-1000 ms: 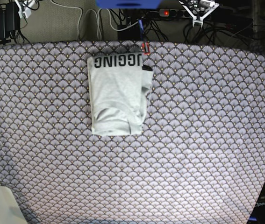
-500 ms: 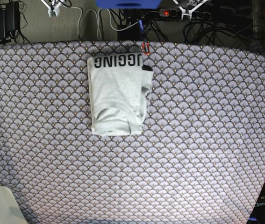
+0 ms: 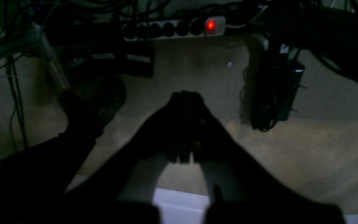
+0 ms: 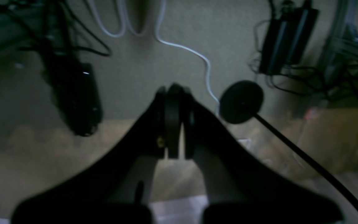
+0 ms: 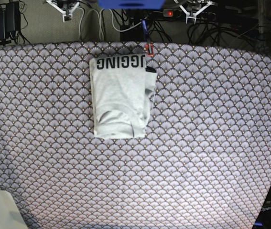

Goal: Fold the T-shirt properly

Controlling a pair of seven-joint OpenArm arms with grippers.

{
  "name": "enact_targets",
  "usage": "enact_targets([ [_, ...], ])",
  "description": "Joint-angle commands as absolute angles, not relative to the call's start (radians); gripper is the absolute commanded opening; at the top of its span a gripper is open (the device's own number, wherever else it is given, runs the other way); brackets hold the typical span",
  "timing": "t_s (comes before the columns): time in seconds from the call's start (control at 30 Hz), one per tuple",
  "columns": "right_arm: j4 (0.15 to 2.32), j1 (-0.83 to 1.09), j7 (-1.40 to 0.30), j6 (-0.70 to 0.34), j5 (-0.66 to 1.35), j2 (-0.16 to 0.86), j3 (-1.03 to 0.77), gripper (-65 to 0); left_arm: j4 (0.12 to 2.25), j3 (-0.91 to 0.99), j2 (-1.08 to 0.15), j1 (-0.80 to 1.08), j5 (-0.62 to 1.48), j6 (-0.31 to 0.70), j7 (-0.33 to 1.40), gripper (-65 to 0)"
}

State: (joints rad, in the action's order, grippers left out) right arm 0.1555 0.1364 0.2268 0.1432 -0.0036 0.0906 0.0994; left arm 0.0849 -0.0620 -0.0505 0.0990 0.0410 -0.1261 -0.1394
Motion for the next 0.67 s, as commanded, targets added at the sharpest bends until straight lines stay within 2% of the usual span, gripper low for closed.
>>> enact_targets([
  [0.0,0.153,0.145,0.257,0.153,-0.001,0.094,0.099,-65.0,0.085,-0.065,-0.053,0.101,0.039,-0.125,-0.147,-64.6],
  [0.17,0.153,0.162,0.311,0.156,-0.001,0.085,0.09,-65.0,0.085,-0.062,-0.056,0.099,0.041,-0.124,-0.104,-64.6],
  [0.63,0.151,0.191,0.311,0.157,0.005,0.076,0.091,-65.0,0.085,-0.067,-0.059,0.099,0.033,-0.124,-0.099,-64.6],
])
